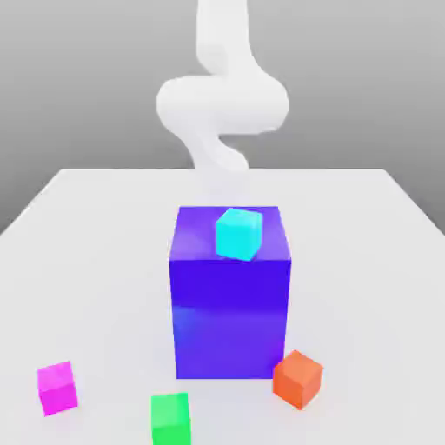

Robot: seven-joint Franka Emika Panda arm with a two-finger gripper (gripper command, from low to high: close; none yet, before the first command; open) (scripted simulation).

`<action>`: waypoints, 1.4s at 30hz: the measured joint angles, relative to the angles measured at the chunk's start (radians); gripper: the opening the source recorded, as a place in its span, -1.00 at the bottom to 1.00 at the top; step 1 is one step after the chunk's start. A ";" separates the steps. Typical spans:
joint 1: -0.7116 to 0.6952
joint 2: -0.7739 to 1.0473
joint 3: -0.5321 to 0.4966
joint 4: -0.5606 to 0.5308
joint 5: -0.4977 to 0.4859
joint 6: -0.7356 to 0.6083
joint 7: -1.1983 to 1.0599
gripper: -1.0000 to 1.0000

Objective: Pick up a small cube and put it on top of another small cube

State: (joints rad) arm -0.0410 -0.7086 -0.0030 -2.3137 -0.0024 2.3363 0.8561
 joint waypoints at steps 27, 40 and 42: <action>-0.331 0.988 -0.127 -0.137 0.095 0.401 0.501 0.00; -0.365 1.126 -0.092 -0.113 0.132 0.505 0.482 -1.00; -0.353 1.062 -0.108 -0.127 0.113 0.455 0.497 -1.00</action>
State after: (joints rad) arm -0.3944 0.3534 -0.1106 -2.4403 0.1107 2.7909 1.3526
